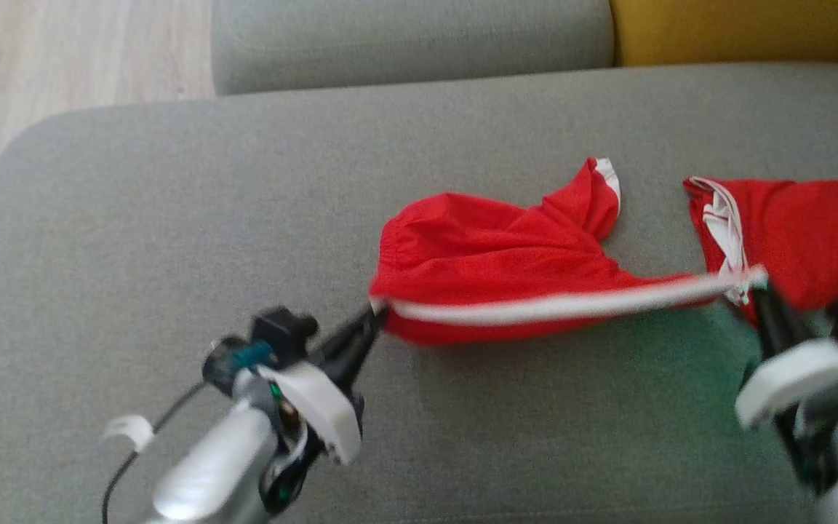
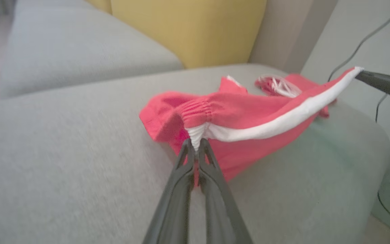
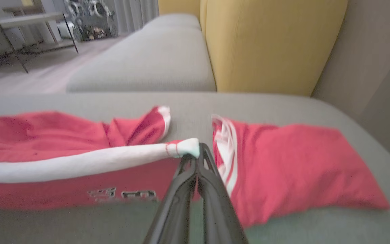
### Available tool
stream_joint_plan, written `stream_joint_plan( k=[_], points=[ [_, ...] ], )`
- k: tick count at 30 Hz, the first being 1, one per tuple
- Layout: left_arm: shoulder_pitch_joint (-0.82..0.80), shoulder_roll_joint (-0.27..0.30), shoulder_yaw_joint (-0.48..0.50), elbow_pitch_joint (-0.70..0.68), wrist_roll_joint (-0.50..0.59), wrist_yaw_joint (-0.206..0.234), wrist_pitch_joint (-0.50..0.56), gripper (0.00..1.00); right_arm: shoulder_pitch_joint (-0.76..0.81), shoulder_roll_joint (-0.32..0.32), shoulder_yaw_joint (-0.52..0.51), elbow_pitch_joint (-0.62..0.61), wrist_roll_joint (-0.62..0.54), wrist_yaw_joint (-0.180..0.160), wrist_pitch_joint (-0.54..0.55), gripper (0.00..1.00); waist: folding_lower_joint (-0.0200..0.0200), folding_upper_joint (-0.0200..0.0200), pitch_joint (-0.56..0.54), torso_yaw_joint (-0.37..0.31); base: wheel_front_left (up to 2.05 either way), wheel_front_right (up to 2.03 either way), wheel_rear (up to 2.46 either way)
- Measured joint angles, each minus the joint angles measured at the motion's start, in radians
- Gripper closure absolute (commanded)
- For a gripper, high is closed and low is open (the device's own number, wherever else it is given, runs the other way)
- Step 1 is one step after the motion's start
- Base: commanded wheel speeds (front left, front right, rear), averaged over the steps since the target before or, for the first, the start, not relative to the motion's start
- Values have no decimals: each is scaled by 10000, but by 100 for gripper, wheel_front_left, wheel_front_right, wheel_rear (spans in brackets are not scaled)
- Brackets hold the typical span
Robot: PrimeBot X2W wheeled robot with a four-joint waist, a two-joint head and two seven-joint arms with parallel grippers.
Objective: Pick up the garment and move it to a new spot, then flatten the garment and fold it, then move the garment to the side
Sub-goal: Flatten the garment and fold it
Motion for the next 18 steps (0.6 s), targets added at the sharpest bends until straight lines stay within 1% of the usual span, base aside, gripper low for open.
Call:
stream_joint_plan(
  k=[2,4,9,13,18],
  points=[
    [6,69,408,-700,-385,4,-6,100,-451,-198,138,-420,245,0,-8,100,0,0,-177,62,0,0,0],
    [-74,320,558,-1476,-418,119,29,100,-1006,-433,153,-872,462,2,-2,100,0,0,-360,121,0,0,0],
    [-605,951,951,-3536,-426,548,1085,100,-2429,-1127,265,-2153,464,2,270,100,0,0,-825,278,0,0,0],
    [-921,1450,1607,-5409,-635,1271,1996,100,-3198,-1225,234,-3089,468,2,867,100,0,0,-1159,275,0,0,0],
    [-871,2100,1868,-7628,-993,1910,3599,100,-3374,-1285,-278,-4362,441,2,2082,100,0,0,-1405,260,0,0,0]
  ],
)
